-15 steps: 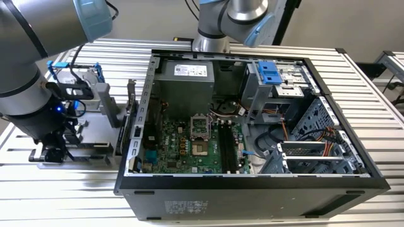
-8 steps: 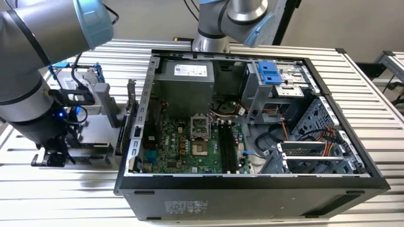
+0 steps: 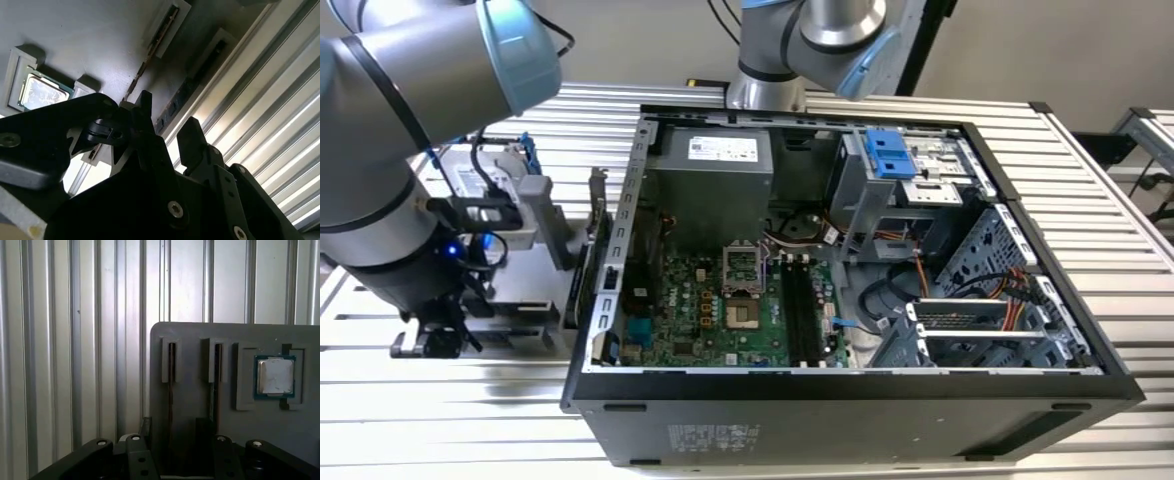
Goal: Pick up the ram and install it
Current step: 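Pick up the ram and move it above insertion slot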
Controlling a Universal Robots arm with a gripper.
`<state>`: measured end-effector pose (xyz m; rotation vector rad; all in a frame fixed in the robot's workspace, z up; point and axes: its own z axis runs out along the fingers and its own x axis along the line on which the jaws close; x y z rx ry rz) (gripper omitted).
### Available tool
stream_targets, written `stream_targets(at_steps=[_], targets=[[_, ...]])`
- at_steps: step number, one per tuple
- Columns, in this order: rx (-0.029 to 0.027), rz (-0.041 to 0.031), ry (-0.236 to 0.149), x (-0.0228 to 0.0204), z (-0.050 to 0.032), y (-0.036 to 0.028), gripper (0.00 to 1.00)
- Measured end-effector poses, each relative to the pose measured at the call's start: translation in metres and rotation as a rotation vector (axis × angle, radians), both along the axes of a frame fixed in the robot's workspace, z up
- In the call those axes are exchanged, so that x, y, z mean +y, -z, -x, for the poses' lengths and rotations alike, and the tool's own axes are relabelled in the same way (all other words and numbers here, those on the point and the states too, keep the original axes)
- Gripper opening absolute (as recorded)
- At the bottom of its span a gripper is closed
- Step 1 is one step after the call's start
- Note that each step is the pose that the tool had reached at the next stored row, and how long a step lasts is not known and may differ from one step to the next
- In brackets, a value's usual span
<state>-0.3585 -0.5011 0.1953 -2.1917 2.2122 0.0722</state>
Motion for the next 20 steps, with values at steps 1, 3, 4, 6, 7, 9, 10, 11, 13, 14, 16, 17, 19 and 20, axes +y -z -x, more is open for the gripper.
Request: stream_targets(at_steps=[1, 3, 4, 6, 7, 9, 10, 11, 13, 14, 16, 17, 19, 20], targets=[[0.0001, 0.0001, 0.000, 0.0000, 0.0000, 0.0004, 1.00], [0.0001, 0.0001, 0.000, 0.0000, 0.0000, 0.0012, 1.00], [-0.0001, 0.0000, 0.000, 0.0001, 0.0000, 0.0017, 1.00], [0.0001, 0.0000, 0.000, 0.0001, 0.0000, 0.0020, 1.00], [0.0002, 0.0001, 0.000, 0.0001, 0.0000, 0.0020, 1.00], [0.0000, 0.0000, 0.000, 0.0001, 0.0000, 0.0022, 1.00], [0.0000, 0.0000, 0.000, 0.0001, 0.0000, 0.0022, 1.00], [0.0000, 0.0000, 0.000, 0.0001, 0.0000, 0.0023, 1.00], [0.0000, 0.0000, 0.000, 0.0001, 0.0000, 0.0024, 1.00], [0.0000, 0.0000, 0.000, 0.0001, 0.0000, 0.0024, 1.00], [0.0000, 0.0000, 0.000, 0.0001, 0.0000, 0.0025, 0.00], [0.0000, 0.0000, 0.000, 0.0001, 0.0000, 0.0026, 0.00], [0.0000, 0.0000, 0.000, 0.0001, 0.0000, 0.0026, 0.00], [0.0000, 0.0000, 0.000, 0.0001, 0.0000, 0.0027, 0.00]])
